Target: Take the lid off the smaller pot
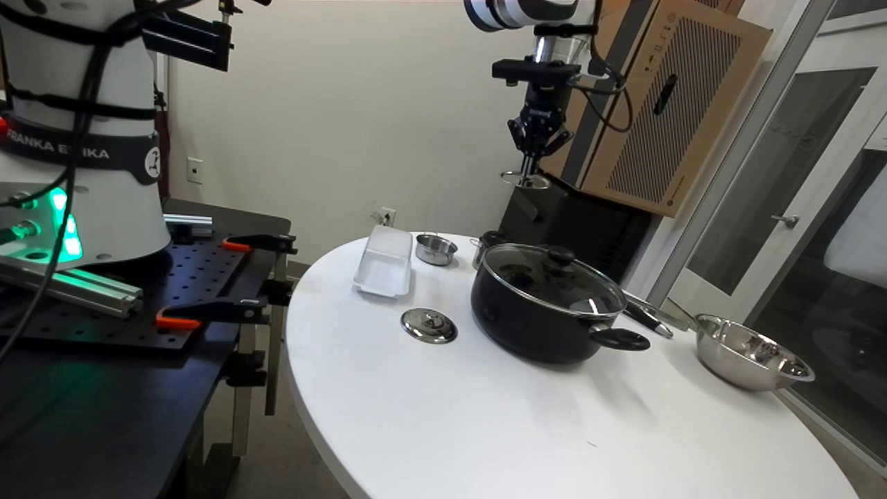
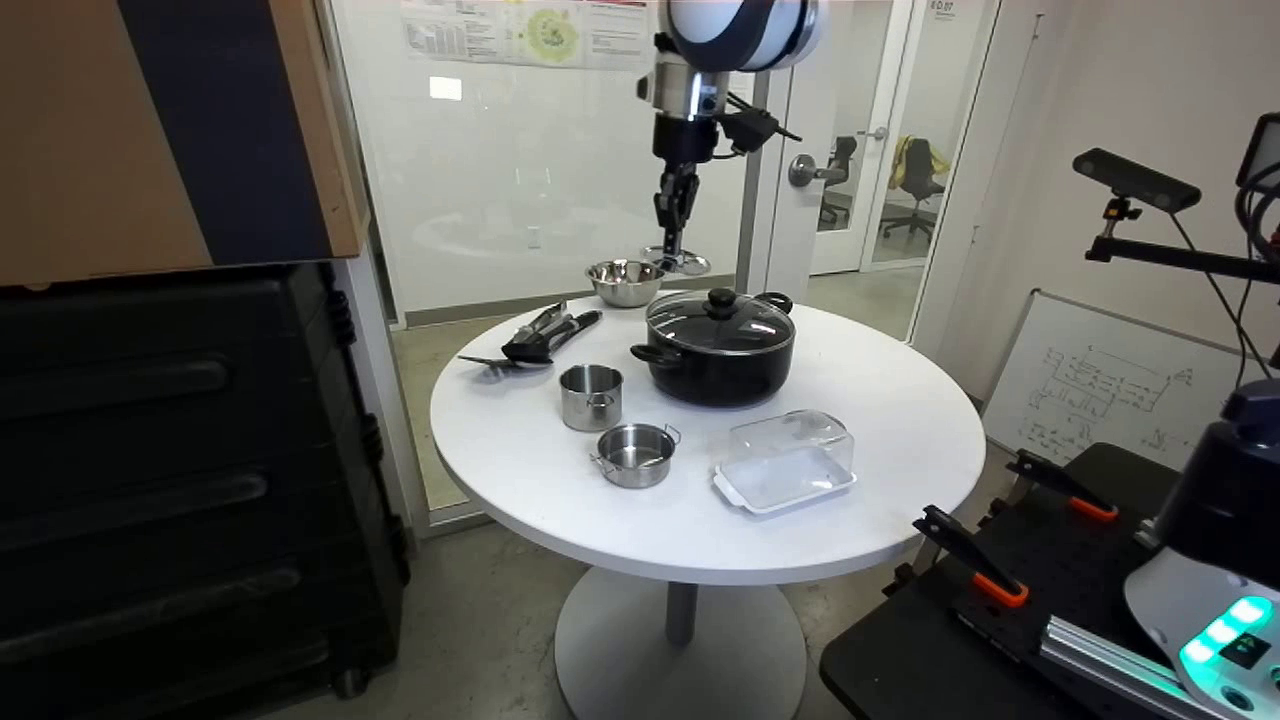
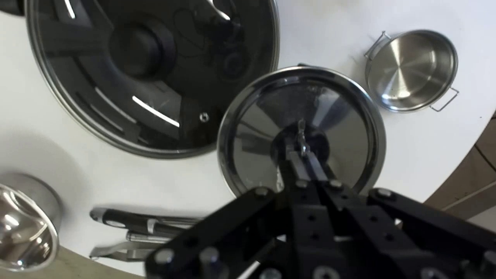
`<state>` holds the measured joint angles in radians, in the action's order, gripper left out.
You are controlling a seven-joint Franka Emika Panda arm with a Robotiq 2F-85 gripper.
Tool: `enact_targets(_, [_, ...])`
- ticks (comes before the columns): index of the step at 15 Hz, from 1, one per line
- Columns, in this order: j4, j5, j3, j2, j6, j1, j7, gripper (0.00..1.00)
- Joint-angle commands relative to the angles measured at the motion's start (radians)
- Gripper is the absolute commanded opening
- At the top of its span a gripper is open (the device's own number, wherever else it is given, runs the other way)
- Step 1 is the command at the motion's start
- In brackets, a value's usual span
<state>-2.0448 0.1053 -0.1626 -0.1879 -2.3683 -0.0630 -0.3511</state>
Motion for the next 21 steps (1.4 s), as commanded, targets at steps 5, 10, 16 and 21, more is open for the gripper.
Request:
enact_targets(5, [-0.465,-0.099,0.122,0.346,-0.089,0.071,0.088,0.0])
enact_targets(10, [-0.644,-0.017,0.238,0.436,-0.084,0.166,0.155,0.0])
enact_targets(16, [-0.687,0.06,0.334,0.38,-0.093,0.285,0.21,0.0])
enact_targets(21, [-0.655,0.115,0.334,0.265,-0.165,0.304,0.311,0.0])
